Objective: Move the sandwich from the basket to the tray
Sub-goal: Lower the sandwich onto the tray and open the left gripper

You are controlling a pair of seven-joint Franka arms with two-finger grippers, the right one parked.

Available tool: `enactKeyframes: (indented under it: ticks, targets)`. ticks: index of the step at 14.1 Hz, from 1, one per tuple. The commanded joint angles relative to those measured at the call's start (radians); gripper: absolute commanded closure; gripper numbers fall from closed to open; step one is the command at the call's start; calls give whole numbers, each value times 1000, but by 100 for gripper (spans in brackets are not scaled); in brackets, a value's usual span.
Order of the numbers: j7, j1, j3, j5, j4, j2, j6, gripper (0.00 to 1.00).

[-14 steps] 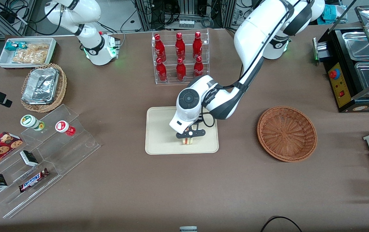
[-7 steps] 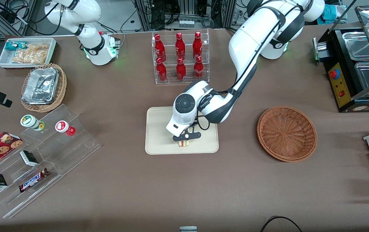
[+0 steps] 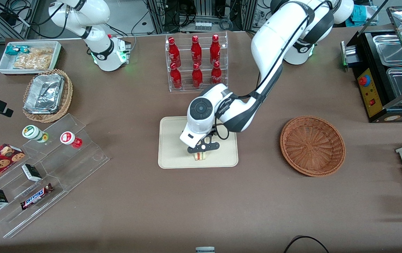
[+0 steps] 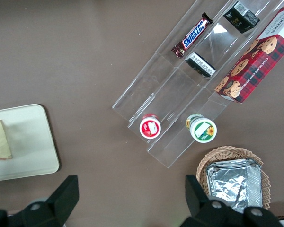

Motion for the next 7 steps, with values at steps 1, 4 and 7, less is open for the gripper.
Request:
enactKeyframes:
  ticks: [1, 4, 7]
  targets:
    - [-99, 10, 18, 22, -83, -115, -108, 0]
    - [-11, 88, 19, 23, -147, -164, -118, 0]
    - [89, 180, 19, 18, -311, -296, -103, 0]
